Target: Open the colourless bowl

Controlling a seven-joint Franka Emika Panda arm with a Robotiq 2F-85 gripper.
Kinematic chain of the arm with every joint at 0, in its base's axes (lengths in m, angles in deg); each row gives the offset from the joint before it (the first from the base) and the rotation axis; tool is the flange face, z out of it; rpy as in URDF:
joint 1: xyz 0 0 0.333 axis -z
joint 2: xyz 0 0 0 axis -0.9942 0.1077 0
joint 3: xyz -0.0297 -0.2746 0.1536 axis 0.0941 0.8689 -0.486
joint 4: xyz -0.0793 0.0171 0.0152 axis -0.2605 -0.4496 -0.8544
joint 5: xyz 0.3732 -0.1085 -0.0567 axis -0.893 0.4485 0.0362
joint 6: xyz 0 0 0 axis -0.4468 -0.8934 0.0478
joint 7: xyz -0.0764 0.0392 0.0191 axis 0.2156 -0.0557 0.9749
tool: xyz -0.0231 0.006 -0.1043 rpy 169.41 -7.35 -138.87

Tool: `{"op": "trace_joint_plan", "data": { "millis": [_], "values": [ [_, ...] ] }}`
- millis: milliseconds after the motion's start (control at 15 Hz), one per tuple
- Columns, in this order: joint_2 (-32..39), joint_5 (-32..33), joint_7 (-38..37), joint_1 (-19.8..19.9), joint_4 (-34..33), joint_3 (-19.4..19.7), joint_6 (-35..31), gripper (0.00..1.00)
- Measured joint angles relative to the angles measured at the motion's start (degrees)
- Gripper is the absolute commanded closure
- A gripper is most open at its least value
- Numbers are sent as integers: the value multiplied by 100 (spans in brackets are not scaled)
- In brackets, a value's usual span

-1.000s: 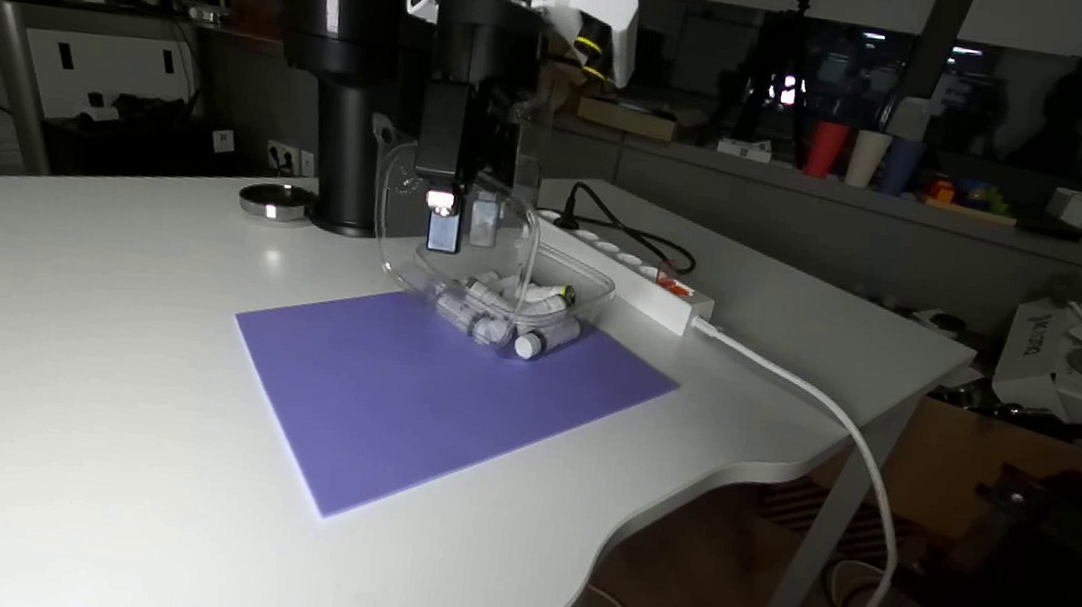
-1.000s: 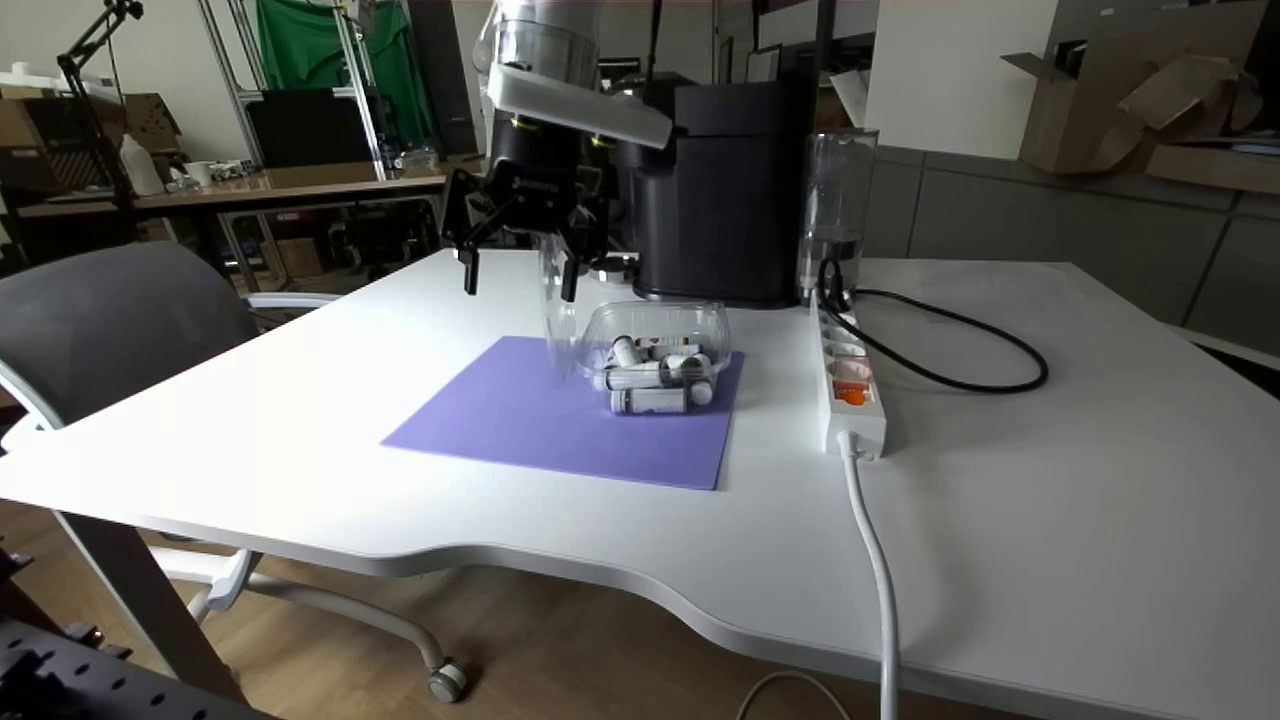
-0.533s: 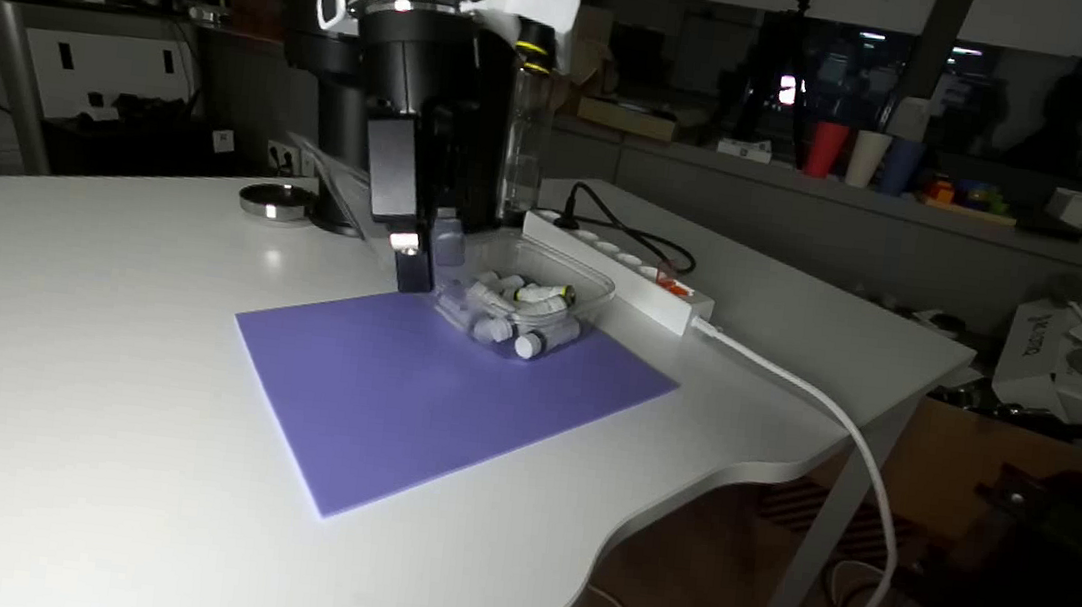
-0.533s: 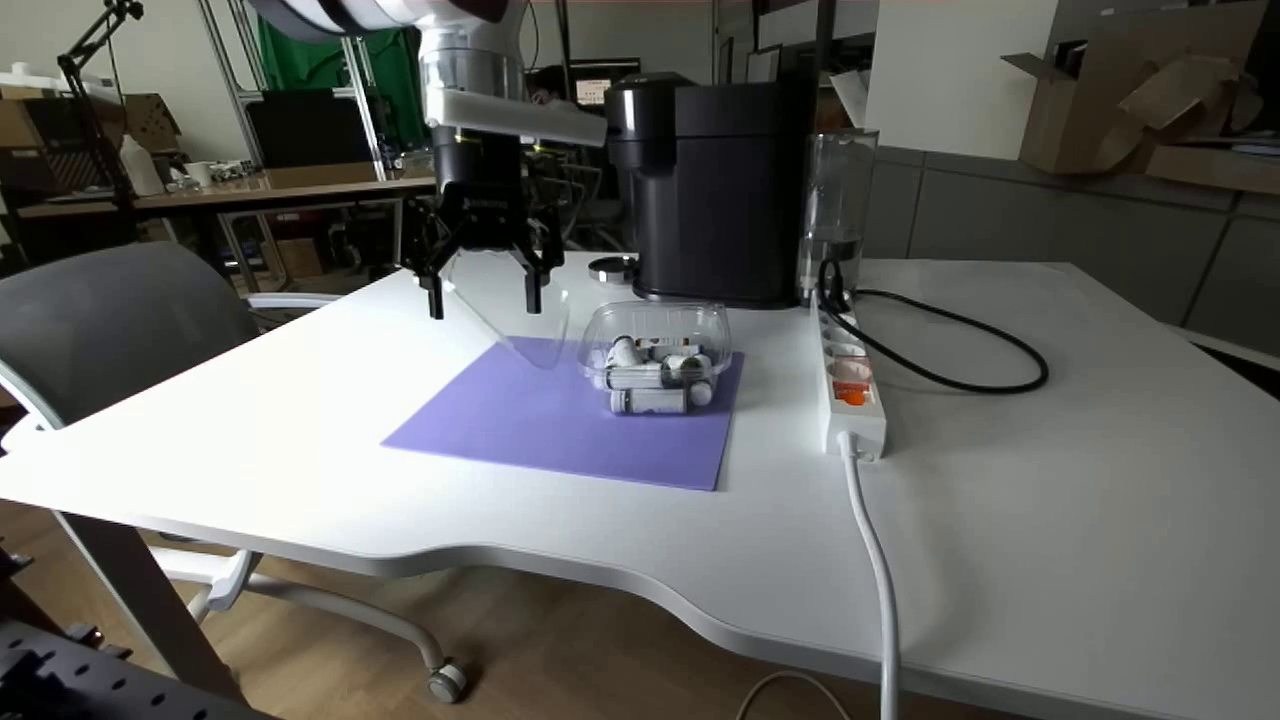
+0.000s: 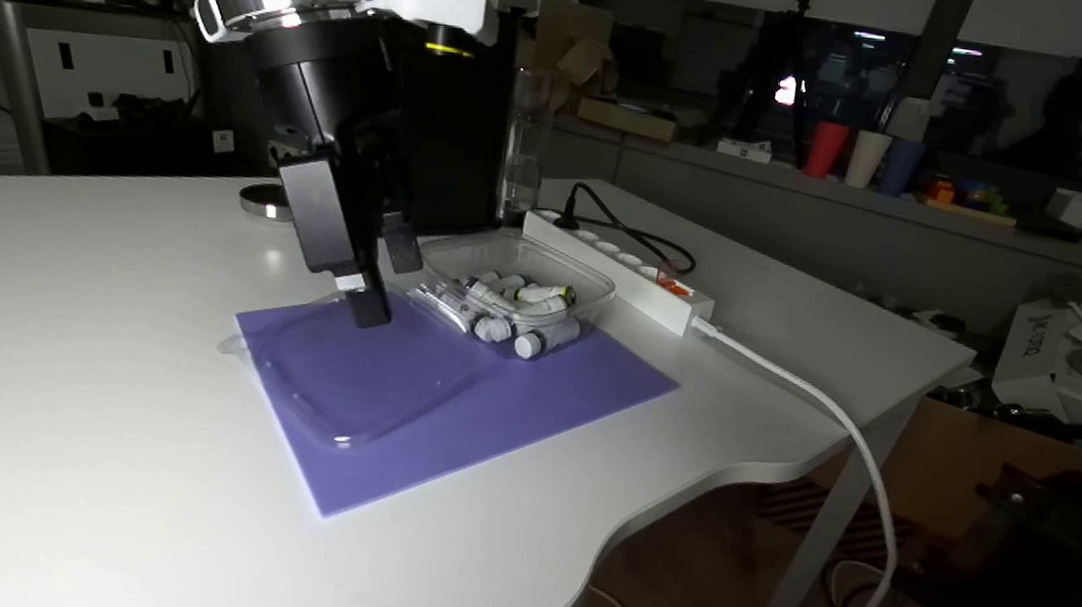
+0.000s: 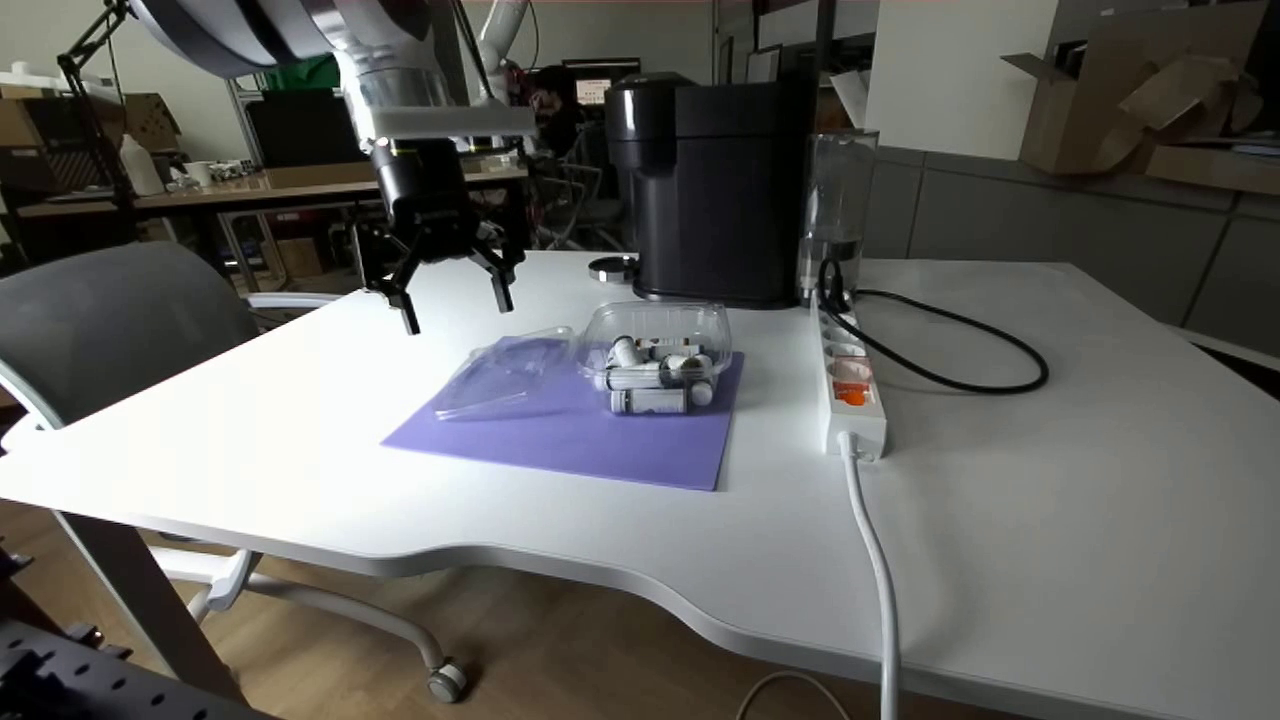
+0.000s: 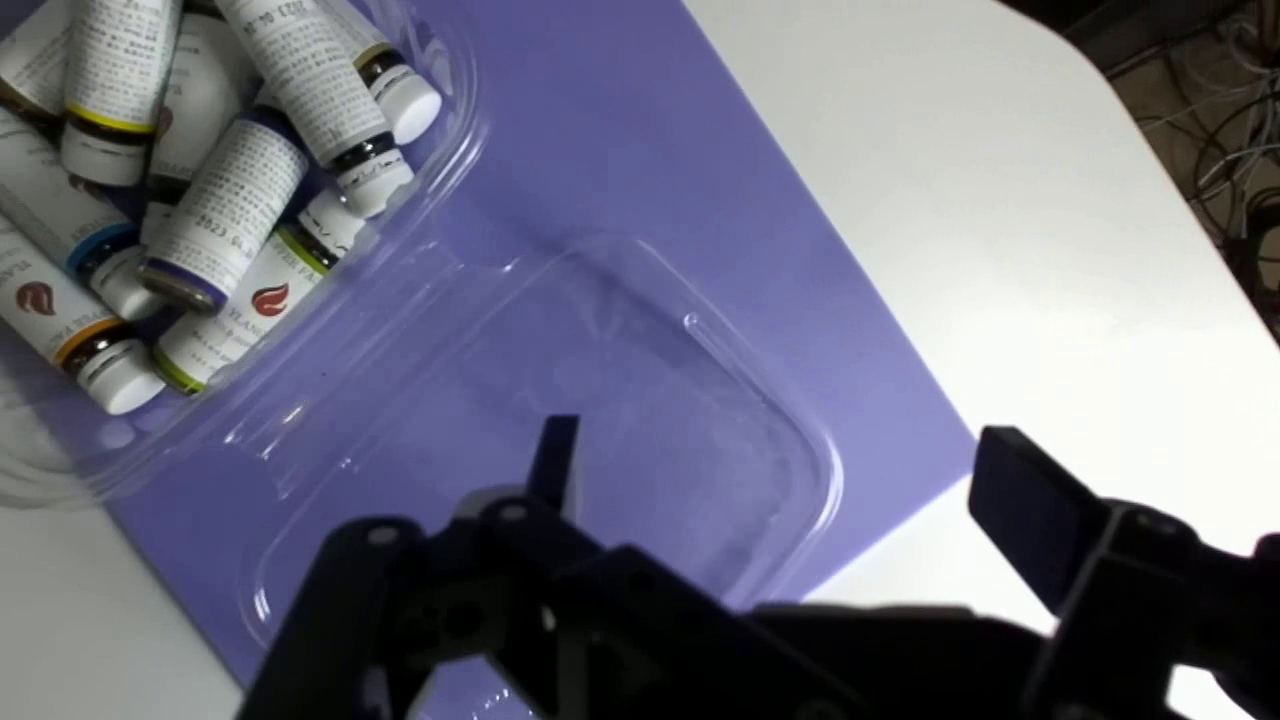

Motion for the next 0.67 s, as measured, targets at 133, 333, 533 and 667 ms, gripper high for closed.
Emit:
{"op": "trace_joint_plan", "data": {
  "millis": [133, 333, 533, 667],
  "values": [
    [-6, 300, -320, -113, 0, -2, 21, 0],
    [-30, 450, -843, -178, -1, 6, 115, 0],
    [-81, 426, -1225, -114, -3, 47, 98, 0],
    [-96, 425, -1273, -95, -3, 59, 97, 0]
  ]
}}
